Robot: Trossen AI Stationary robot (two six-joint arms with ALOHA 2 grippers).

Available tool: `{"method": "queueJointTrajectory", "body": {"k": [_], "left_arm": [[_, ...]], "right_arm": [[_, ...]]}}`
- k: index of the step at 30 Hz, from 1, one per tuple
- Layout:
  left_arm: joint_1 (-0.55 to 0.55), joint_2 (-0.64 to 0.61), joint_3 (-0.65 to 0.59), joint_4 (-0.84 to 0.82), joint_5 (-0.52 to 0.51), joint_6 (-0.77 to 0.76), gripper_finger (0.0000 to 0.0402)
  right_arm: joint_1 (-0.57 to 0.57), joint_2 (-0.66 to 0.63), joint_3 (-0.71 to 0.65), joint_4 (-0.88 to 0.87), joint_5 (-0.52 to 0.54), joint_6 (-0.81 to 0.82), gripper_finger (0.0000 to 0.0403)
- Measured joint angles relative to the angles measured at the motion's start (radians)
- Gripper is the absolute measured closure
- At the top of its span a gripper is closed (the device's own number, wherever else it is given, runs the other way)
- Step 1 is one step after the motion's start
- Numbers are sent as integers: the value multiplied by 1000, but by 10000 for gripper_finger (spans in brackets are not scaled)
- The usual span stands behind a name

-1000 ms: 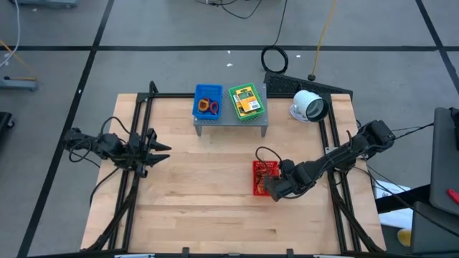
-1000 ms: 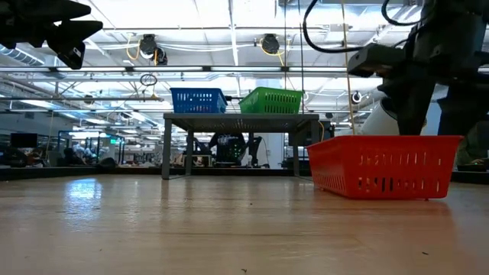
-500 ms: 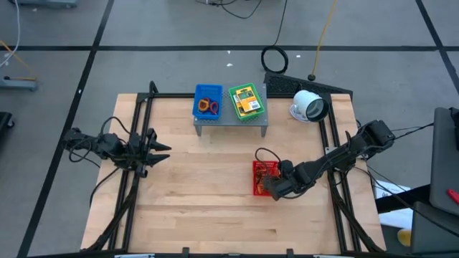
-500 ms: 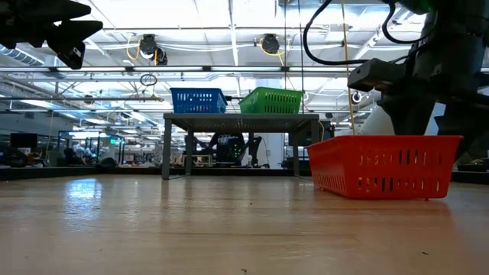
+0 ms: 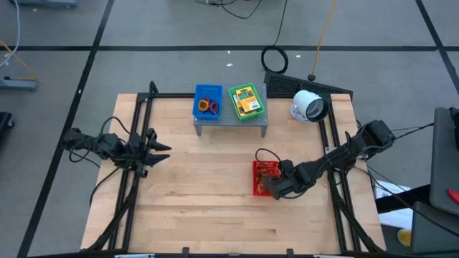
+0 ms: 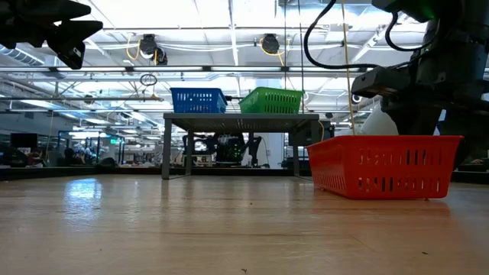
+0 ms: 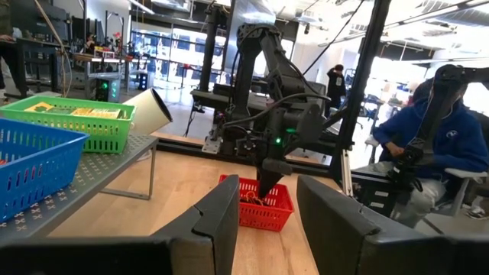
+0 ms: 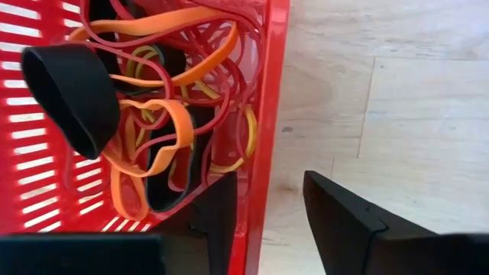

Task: Pick & Place Office Desk Supplies
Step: Put the red bin on the shelf

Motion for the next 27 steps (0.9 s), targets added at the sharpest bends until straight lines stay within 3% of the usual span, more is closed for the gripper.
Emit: {"method": "queueJointTrajectory", "body": {"k": [6,12,21,27], "left_arm": [[0,0,0,0,0,0,261],[0,0,0,0,0,0,261],[0,0,0,0,0,0,261],[0,0,0,0,0,0,261]], "right_arm": [[0,0,-14,22,-14,-11,308],[0,0,-14,23,3,-41,394],[0,0,6,41,4,-71,401],[0,0,85,-68,31,-103,402]]}}
